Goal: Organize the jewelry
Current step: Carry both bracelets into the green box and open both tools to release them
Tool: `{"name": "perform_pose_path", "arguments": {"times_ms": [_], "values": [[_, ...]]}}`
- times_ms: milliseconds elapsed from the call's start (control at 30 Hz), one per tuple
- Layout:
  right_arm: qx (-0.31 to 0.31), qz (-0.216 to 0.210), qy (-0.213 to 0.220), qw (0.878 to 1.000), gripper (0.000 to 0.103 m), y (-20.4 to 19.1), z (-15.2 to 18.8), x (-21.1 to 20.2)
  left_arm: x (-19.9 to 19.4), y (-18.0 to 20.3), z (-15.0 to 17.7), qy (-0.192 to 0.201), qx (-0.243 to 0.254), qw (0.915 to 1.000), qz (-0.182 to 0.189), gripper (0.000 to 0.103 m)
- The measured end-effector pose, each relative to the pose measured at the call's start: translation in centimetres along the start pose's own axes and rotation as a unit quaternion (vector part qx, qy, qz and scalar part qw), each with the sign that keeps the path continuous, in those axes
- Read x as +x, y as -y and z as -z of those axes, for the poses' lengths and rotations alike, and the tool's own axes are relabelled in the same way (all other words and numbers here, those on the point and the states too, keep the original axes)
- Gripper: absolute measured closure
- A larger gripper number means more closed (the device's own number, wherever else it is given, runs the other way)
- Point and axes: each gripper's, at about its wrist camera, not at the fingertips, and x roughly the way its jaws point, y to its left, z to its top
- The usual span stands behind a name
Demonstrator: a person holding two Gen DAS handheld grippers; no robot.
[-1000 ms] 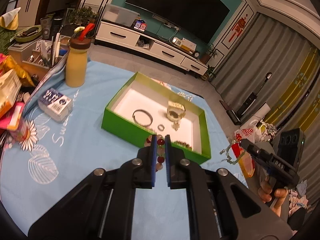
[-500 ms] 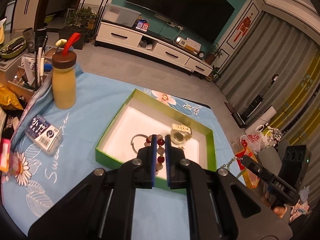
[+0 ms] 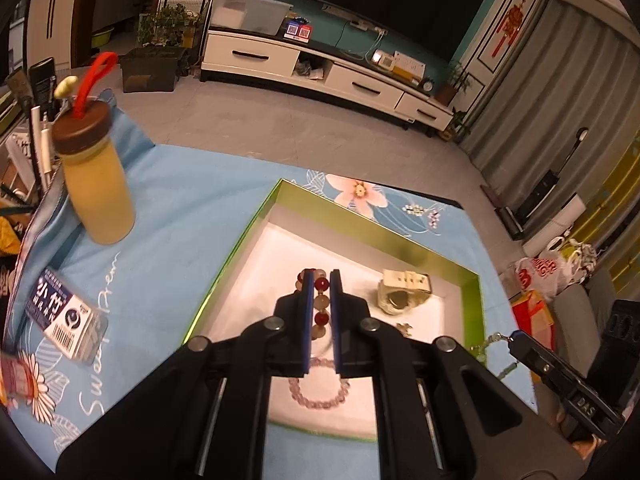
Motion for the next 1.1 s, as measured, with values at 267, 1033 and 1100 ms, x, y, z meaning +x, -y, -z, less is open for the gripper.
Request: {"name": "perform_pose_path", "arguments": {"times_ms": [267, 1033, 1100], "values": [[-0.006, 0.025, -0.013, 1.0, 0.095, 0.4, -0.1, 2.1, 3.6, 0.5, -1.5, -0.015, 0.024, 0.999, -0.035, 0.096], [-0.014, 0.066, 0.003, 0.998, 0.072, 0.9, 0.9, -0.7, -1.2, -0.4, -0.3, 0.031, 0.007, 0.9992, -0.025, 0.058], [-0.019, 0.064, 0.007, 0.998, 0.072, 0.6, 1.1, -1.6, -2.7, -0.5, 0.5, 0.041, 0.011, 0.9987, -0.028, 0.057]]}}
